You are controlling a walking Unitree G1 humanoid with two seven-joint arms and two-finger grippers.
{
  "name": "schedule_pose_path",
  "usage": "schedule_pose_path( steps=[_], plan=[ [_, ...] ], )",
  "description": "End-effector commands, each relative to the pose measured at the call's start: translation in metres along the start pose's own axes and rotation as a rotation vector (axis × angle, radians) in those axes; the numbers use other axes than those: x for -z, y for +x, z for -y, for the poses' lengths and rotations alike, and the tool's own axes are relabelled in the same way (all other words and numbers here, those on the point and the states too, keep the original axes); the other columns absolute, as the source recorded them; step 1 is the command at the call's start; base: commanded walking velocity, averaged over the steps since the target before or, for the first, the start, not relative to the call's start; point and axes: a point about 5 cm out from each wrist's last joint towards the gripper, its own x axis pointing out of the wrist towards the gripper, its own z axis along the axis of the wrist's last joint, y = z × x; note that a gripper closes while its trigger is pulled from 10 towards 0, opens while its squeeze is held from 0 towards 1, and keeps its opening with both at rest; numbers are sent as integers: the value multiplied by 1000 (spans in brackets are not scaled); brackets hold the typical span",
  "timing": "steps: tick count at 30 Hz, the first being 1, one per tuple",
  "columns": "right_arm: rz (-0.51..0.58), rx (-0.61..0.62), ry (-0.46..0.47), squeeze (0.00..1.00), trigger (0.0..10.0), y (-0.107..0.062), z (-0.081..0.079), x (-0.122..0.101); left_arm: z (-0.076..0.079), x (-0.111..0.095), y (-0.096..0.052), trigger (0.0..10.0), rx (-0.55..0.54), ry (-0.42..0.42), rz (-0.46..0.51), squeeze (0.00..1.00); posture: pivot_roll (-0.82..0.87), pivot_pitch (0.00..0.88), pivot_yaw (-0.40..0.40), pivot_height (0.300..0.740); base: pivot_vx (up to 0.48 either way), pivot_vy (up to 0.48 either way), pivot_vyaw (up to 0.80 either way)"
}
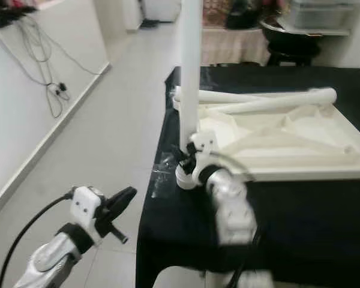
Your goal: Building children table
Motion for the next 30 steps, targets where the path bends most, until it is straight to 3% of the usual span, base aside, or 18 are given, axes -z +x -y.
schedule_pose_path(
  steps=[1,7,8,9,10,15,17,18,19,20,21,22,23,30],
  plan=[
    [-149,43,10,0,0,-7,1,28,-3,2,-1,10000,4,-7,-17,0,2,131,53,740,0,0,0],
    [-133,15,-16,0,353,6,-1,24,-3,2,2,10000,10,-3,-17,0,11,126,46,740,0,0,0],
    [-128,-4,-13,0,10000,10,-3,21,-3,2,2,10000,0,-1,-15,0,11,122,45,740,0,0,0],
    [-128,-4,-13,0,10000,10,-3,21,-3,2,2,10000,0,-1,-15,0,11,122,45,740,0,0,0],
    [-114,-44,0,1000,10000,16,-3,16,-4,2,3,10000,-8,0,-14,0,17,120,43,740,0,0,0],
    [-58,-111,-17,1000,10000,29,4,-3,-4,2,5,10000,-13,-2,-15,0,15,113,43,740,0,0,0],
    [20,-314,-61,1000,10000,40,7,-27,-4,3,7,10000,-7,-3,-16,0,15,107,43,740,0,0,0],
    [20,-314,-61,1000,10000,40,7,-27,-4,3,7,10000,-7,-3,-16,0,15,107,43,740,0,0,0],
    [18,-481,-104,145,10000,39,5,-33,-4,3,7,10000,-6,-3,-16,0,15,106,40,740,0,0,0],
    [4,-612,-170,0,10000,35,4,-34,-4,3,8,10000,-5,-3,-15,0,16,105,40,740,0,0,0],
    [-24,-713,-241,0,10000,32,4,-33,-4,3,8,10000,-5,-3,-15,0,24,103,37,740,0,0,0],
    [-24,-713,-241,0,10000,32,4,-33,-4,3,8,10000,-5,-3,-15,0,24,103,37,740,0,0,0],
    [-46,-790,-274,0,10000,31,5,-32,-4,3,8,10000,-7,-2,-14,0,28,102,33,740,0,0,0],
    [-92,-824,-272,0,10000,52,11,-39,-4,3,9,10000,-16,2,-12,0,36,100,30,740,0,0,0]
  ],
)
